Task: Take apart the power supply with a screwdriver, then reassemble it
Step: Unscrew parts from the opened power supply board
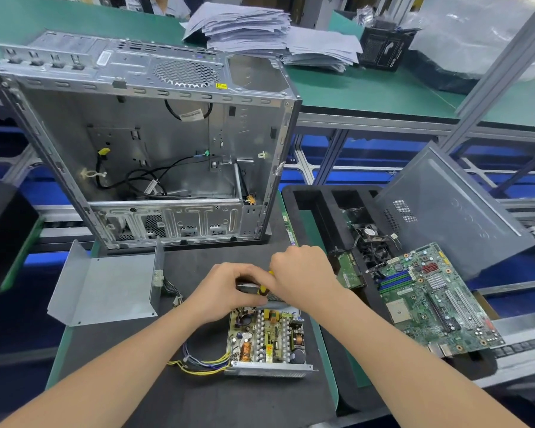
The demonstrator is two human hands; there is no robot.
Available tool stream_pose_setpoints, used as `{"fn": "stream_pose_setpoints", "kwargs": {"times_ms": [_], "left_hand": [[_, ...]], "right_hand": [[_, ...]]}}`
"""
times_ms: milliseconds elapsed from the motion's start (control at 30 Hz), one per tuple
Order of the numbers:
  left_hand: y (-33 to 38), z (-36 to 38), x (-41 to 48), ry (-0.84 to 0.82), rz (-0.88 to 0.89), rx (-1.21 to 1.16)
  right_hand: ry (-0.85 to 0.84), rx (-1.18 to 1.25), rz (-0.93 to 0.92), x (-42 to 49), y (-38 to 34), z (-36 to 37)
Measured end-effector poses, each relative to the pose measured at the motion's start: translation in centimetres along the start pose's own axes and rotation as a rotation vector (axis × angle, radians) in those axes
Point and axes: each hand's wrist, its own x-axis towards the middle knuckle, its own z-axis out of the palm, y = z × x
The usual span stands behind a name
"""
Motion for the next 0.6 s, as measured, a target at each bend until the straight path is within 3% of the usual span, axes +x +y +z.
{"fn": "stream_pose_setpoints", "kwargs": {"times_ms": [100,233,300,400,600], "left_hand": [[0.0,0.0,0.0,-0.005,0.011,0.003],[-0.2,-0.1,0.0,-0.002,-0.008,-0.022],[-0.3,-0.2,0.0,0.007,-0.019,0.005],[-0.3,-0.1,0.1,-0.006,-0.025,0.021],[-0.1,-0.1,0.0,0.0,-0.028,0.038]], "right_hand": [[-0.015,0.008,0.015,0.0,-0.2,-0.1],[0.104,0.117,-0.063,-0.6,0.2,-0.7],[-0.005,0.291,-0.123,-0.9,1.1,-1.0],[-0.131,0.252,-0.302,-1.0,2.4,-2.0],[-0.183,0.167,-0.254,-0.6,1.9,-2.4]]}}
